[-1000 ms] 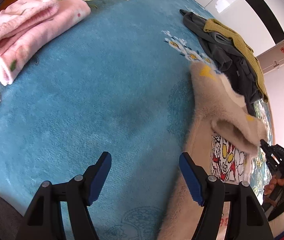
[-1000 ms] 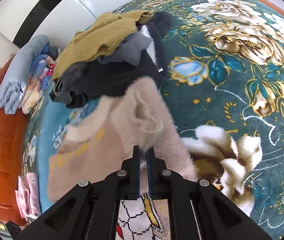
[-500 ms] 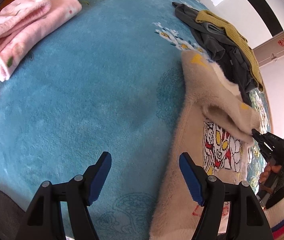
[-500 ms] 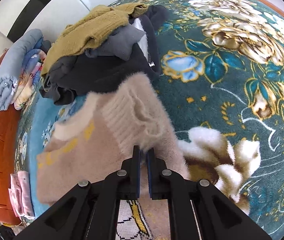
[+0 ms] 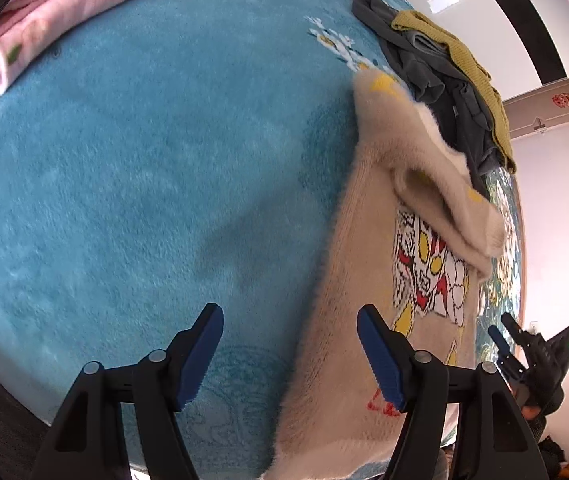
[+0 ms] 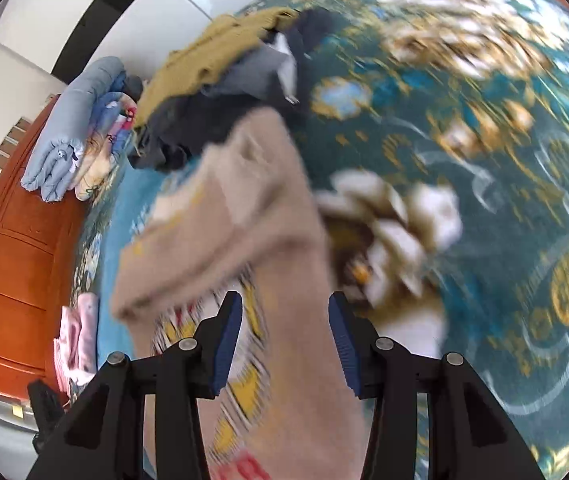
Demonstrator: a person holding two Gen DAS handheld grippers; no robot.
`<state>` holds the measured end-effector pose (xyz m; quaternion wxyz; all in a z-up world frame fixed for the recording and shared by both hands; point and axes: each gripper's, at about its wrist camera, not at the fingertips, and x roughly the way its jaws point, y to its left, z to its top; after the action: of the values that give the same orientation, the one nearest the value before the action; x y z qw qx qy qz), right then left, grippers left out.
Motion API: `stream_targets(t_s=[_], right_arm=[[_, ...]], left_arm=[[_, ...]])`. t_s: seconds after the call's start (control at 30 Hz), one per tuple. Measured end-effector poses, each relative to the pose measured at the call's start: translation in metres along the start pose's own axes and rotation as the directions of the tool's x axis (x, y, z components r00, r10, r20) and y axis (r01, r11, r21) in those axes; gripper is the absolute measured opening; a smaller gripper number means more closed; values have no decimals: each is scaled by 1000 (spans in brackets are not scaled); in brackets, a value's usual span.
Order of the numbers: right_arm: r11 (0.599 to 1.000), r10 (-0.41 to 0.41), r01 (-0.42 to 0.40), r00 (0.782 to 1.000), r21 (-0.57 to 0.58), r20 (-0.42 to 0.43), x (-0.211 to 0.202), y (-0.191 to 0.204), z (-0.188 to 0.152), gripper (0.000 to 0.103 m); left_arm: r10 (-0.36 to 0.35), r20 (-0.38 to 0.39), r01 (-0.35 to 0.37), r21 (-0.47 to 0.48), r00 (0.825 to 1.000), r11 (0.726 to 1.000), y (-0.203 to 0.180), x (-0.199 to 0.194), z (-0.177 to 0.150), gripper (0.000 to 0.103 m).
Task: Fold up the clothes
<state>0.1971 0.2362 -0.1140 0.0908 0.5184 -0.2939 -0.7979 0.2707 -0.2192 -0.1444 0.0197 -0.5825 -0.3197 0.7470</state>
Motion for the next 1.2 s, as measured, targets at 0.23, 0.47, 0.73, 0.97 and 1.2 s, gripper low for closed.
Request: stream_targets(t_s=[0.23, 0.47, 0.73, 0.97, 1.2], right_arm=[[994, 88, -83, 994, 76, -64, -5, -29, -29, 47], [985, 156, -143, 976, 94, -153, 15, -33, -62, 47], [958, 253, -230, 959, 169, -130, 10, -46, -83, 47], [943, 276, -241, 952, 231, -132, 16, -47, -96, 42], [957, 263, -246, 960, 156, -99, -9, -23, -88, 12]], left_arm=[[25, -42, -23, 61, 999, 998, -9, 21, -19, 74], [-53, -123, 59, 45, 991, 997, -15, 30, -30, 75], [-73, -155, 79, 37, 985, 996, -16, 33, -37, 73], [-79, -161, 80, -3, 984, 997, -8, 31, -45, 55], [-91, -130, 81, -86, 987, 993, 5, 15, -45, 12]])
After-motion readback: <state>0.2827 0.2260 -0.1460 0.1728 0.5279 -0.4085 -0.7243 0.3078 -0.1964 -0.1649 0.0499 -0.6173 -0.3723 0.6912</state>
